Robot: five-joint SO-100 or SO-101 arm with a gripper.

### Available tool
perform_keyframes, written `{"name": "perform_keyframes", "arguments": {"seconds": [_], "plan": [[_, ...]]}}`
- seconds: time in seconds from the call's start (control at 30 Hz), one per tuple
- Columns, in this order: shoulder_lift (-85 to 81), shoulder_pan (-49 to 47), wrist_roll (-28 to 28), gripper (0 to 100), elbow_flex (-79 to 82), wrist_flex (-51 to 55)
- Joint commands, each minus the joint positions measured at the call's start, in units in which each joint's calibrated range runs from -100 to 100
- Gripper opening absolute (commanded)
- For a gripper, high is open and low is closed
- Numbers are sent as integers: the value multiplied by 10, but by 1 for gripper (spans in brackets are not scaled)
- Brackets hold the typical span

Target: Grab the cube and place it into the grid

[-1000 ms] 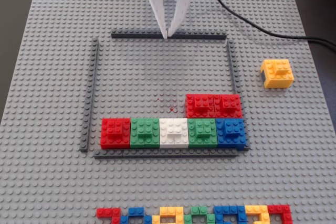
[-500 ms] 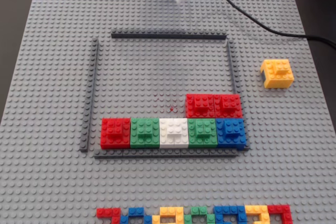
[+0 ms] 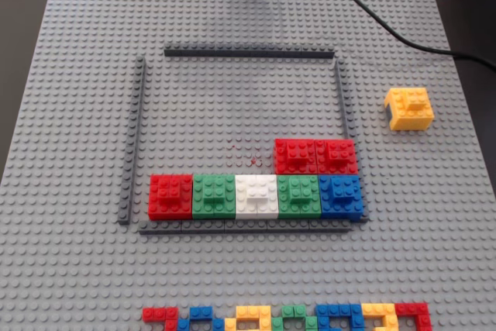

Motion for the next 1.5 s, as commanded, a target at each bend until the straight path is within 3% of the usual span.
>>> {"name": "perform_keyframes", "arguments": {"seconds": [0.0,0.37,0.73,1.47], "plan": [[59,-36,-27,0,-105,10],[228,-120,-100,0,-234,11],[440,-135,-112,0,-336,-4],[678,-126,-137,1,-410,-62]]}}
